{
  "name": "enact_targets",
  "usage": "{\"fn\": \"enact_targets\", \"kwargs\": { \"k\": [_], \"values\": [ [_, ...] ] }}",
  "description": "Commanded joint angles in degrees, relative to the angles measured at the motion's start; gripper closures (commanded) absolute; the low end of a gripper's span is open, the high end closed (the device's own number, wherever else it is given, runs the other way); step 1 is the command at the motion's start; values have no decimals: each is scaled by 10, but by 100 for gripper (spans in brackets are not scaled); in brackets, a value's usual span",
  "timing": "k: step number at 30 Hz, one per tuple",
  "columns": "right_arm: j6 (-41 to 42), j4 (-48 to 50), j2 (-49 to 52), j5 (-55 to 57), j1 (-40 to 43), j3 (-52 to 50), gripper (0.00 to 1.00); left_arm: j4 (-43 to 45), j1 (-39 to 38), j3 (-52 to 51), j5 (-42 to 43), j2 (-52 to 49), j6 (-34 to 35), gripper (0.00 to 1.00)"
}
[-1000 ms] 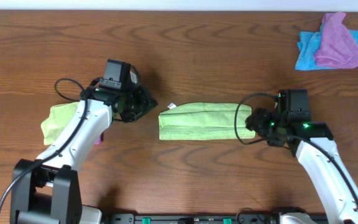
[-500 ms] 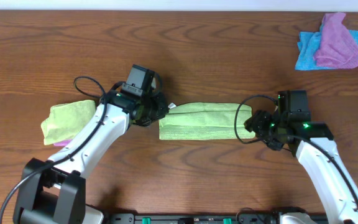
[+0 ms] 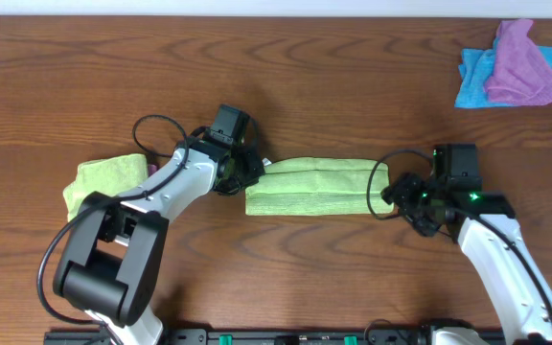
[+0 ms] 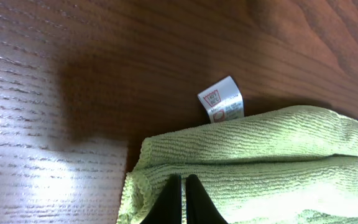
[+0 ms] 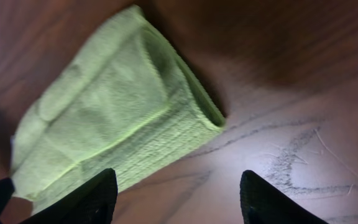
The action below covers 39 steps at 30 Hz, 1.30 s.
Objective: Fold the cloth
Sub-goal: 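Release the folded strip and reposition the left gripper at its left end, then grasp the strip's right end with the right gripper and lift it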
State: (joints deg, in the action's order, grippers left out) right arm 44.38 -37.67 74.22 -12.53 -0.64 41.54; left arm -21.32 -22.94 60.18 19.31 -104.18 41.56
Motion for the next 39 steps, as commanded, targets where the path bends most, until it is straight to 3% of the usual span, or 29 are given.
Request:
{"fn": "enact_targets", "kwargs": {
  "k": [1, 27, 34, 39],
  "values": [
    [14, 17, 8, 0, 3, -23, 36, 4, -1, 9, 4, -12, 5, 94],
    [78, 257, 8, -31, 3, -171, 36, 4, -1, 9, 7, -14, 5, 94],
    [79, 273, 9, -18, 3, -191, 36, 4, -1, 9, 7, -14, 5, 94],
    [86, 302, 24, -14, 3, -198, 42, 4, -1, 9, 7, -14, 5, 94]
  ]
}}
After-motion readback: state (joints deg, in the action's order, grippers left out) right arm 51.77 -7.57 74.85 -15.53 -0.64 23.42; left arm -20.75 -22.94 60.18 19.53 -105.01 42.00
